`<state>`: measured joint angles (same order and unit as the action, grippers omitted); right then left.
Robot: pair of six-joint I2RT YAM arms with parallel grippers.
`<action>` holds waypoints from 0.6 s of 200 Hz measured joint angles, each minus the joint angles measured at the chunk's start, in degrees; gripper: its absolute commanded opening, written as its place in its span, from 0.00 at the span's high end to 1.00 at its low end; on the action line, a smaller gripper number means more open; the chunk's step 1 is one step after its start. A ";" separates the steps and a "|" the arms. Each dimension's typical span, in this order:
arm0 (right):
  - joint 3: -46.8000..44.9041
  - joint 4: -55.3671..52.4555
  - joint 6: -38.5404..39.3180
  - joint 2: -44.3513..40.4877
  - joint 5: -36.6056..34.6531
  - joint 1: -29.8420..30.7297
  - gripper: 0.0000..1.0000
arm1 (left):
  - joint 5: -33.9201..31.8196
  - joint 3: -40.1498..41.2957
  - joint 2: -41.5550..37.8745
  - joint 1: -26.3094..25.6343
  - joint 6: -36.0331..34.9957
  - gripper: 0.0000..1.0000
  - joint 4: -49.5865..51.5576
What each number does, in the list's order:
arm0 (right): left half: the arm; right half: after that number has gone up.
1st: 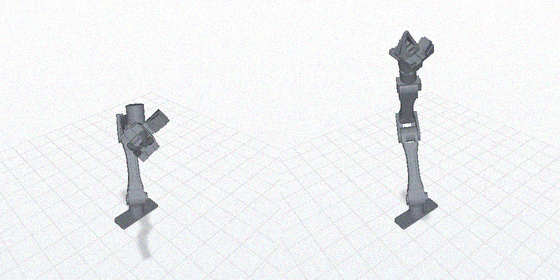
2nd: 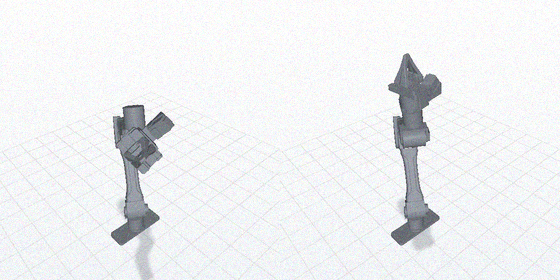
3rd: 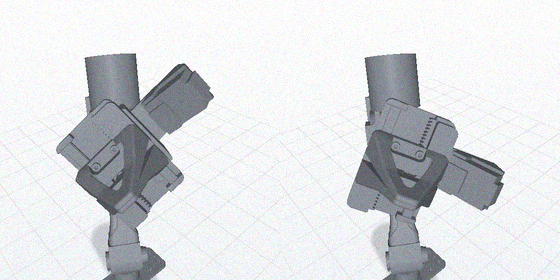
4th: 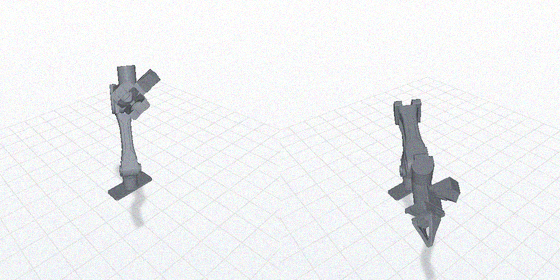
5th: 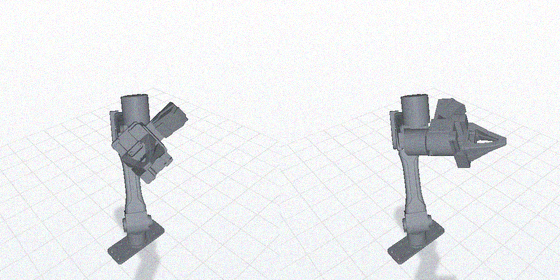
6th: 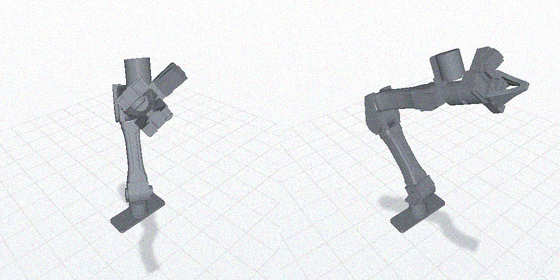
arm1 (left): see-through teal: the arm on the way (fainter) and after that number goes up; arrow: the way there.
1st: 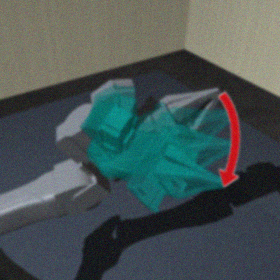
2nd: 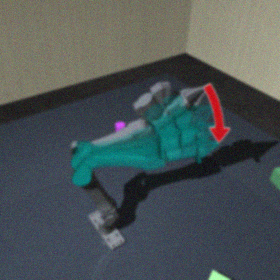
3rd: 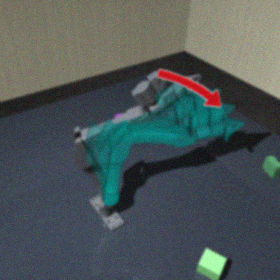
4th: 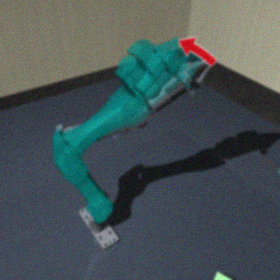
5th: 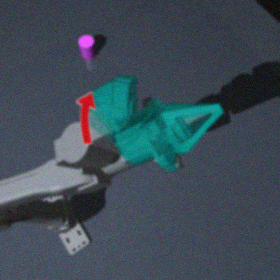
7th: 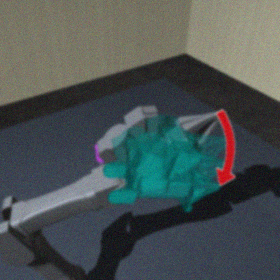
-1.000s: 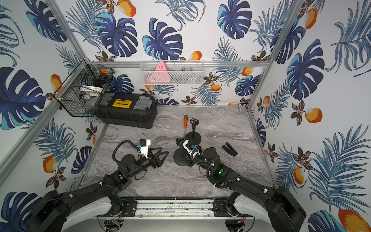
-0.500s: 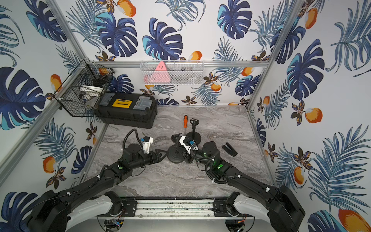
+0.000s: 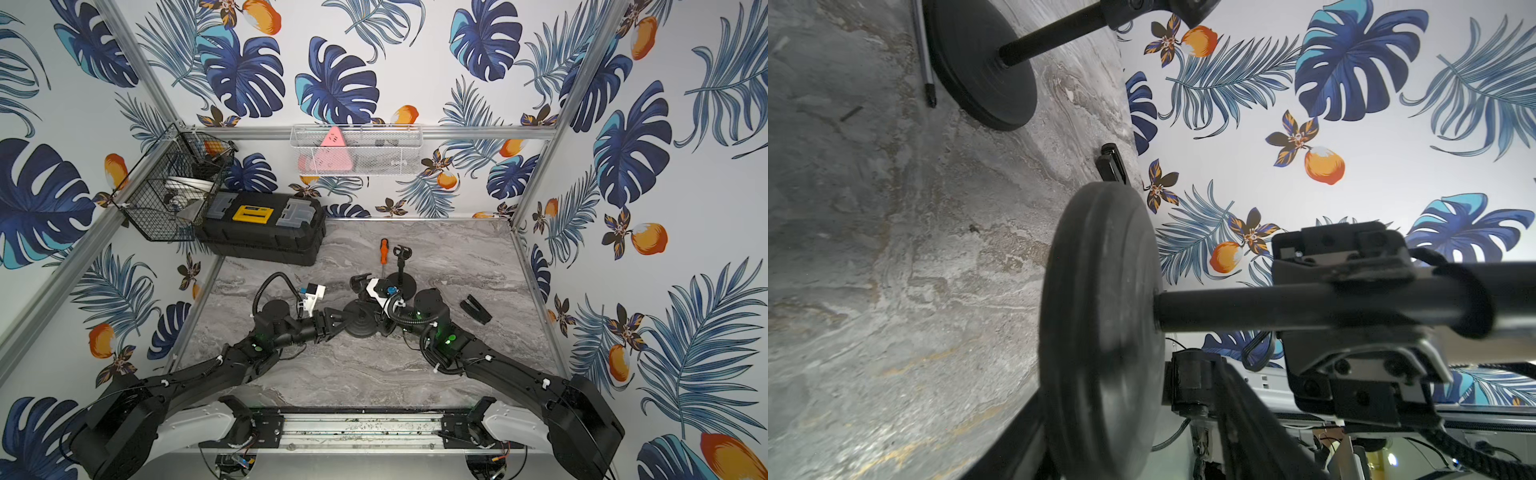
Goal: Assemble a microphone stand
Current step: Pick up the microphone stand at the center of the board, then place the microphone stand at the center of the board.
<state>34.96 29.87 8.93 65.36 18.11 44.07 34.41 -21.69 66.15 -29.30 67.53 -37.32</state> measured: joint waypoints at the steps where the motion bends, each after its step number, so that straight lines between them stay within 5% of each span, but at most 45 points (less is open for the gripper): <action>1: 0.00 0.04 -0.07 0.00 0.00 0.00 1.00 | 0.00 0.00 0.00 0.02 0.00 0.43 -0.07; 56: -0.04 2.40 -2.51 0.35 -0.04 -0.04 1.00 | 0.28 1.16 2.19 0.02 3.34 0.48 -7.48; 120: -0.35 5.20 -3.96 -0.63 0.17 -0.04 1.00 | -0.61 1.86 0.31 0.09 4.52 0.74 -8.76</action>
<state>34.61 35.07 4.97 64.73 18.28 44.03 33.80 -19.84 66.46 -29.21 72.05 -46.09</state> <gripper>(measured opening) 0.187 0.323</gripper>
